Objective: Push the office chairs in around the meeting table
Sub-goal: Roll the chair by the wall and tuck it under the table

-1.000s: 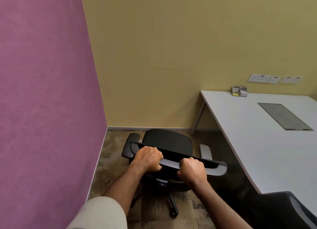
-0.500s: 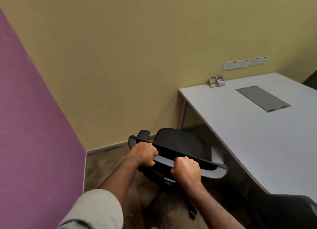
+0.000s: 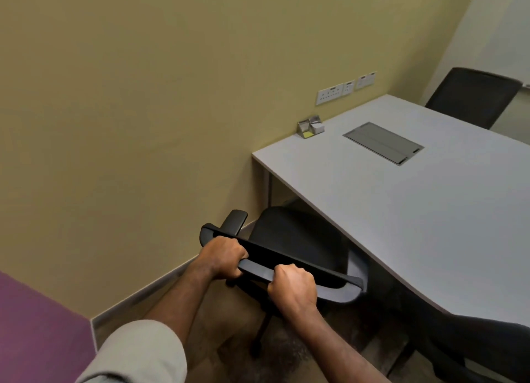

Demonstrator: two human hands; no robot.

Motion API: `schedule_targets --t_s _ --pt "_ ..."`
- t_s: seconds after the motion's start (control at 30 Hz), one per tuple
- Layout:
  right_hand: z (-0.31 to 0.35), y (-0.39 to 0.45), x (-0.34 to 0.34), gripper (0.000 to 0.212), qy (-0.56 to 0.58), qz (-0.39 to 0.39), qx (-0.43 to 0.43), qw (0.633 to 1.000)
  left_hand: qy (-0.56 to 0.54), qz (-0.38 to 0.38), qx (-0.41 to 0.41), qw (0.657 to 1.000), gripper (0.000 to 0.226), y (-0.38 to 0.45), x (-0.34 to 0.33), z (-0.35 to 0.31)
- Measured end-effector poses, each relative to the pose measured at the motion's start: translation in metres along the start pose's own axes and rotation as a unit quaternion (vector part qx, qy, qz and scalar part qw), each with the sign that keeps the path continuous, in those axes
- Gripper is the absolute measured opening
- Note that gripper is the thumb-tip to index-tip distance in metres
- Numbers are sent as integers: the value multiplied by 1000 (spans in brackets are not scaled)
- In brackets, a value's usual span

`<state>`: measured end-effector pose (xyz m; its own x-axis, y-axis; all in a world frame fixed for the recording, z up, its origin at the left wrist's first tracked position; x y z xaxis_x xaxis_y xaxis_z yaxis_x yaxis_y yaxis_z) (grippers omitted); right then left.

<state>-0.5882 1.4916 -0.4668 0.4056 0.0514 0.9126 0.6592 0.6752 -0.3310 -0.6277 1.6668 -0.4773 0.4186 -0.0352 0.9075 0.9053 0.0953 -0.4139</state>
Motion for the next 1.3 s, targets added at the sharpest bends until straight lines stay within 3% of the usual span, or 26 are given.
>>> schedule_targets --t_s 0.43,0.67,1.3 --pt "64 124 18 15 -3 -45 -128 991 51 -26 -167 984 13 100 28 128" --pt "67 160 29 16 -7 -47 -213 976 95 -39 -261 960 19 147 47 172" --pt "62 243 60 16 -12 -71 -274 959 136 -48 -317 937 19 239 87 212"
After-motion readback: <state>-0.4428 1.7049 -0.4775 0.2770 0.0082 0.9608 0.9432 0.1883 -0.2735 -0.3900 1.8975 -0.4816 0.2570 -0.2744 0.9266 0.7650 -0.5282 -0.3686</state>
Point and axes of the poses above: each hand's wrist, its own y-axis towards the middle knuckle, its own x-axis out of the back of the hand, z = x × y, the point moved 5 cm from there along y, towards the middle knuckle, and after that the axes turned 14 degrees about z, right-handed, at the moved point
